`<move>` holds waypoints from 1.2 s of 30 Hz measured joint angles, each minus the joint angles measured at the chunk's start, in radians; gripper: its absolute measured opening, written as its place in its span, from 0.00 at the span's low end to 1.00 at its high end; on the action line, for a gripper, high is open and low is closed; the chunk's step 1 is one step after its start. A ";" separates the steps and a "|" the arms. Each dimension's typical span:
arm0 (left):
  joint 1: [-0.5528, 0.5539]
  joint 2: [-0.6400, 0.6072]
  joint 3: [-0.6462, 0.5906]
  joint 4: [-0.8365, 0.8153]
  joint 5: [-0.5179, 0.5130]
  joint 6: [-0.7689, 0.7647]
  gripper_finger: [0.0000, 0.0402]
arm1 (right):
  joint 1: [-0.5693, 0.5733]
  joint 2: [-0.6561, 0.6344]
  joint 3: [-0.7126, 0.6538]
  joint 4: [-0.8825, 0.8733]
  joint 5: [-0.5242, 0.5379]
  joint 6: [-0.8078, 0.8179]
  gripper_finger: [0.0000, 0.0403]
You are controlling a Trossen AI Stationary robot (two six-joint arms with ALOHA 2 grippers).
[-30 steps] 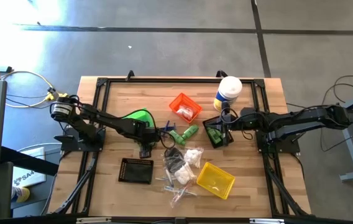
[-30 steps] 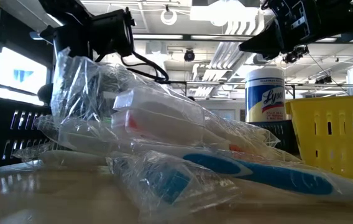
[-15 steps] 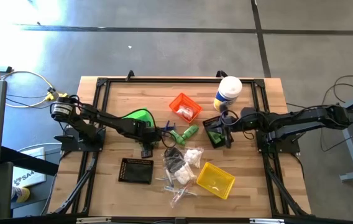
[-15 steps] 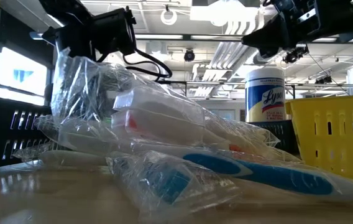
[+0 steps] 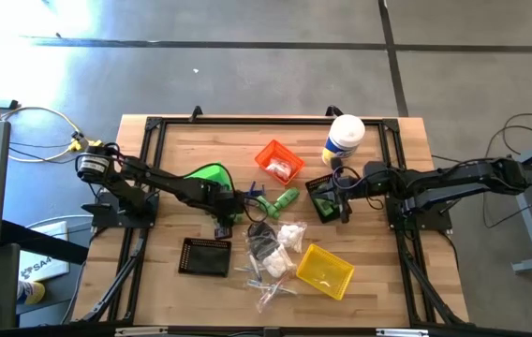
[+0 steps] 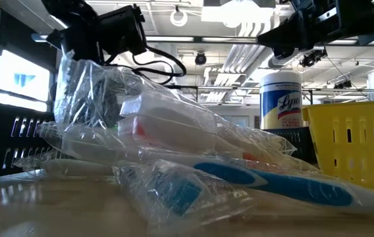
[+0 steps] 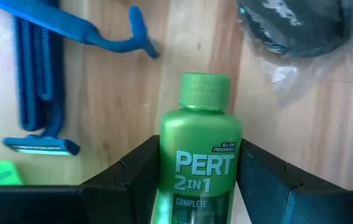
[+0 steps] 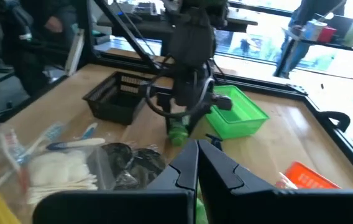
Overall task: Pick & Place Travel size toiletries
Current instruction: Put the green shampoo into the top black bin
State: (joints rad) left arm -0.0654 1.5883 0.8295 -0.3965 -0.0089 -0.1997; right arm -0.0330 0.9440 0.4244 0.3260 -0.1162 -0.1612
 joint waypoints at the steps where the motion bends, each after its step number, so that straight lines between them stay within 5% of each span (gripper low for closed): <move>1: 0.000 0.000 0.000 0.003 0.005 0.000 0.45 | 0.000 0.000 0.000 0.000 0.008 0.000 0.01; 15: 0.004 0.000 0.273 -0.223 0.001 0.133 0.45 | 0.000 0.000 0.000 -0.001 0.010 0.027 0.01; 22: 0.095 -0.001 0.411 -0.227 -0.020 0.288 0.45 | 0.000 0.000 0.000 -0.007 0.010 0.027 0.01; 29: 0.214 -0.002 0.416 -0.205 0.069 0.309 0.45 | 0.000 0.000 0.000 -0.047 0.009 0.028 0.01; 36: 0.236 -0.002 0.295 0.074 0.163 0.316 0.45 | 0.000 0.000 0.000 -0.048 0.009 0.027 0.01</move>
State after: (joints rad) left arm 0.1704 1.5867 1.1245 -0.3229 0.1545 0.1164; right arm -0.0326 0.9440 0.4244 0.2775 -0.1070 -0.1345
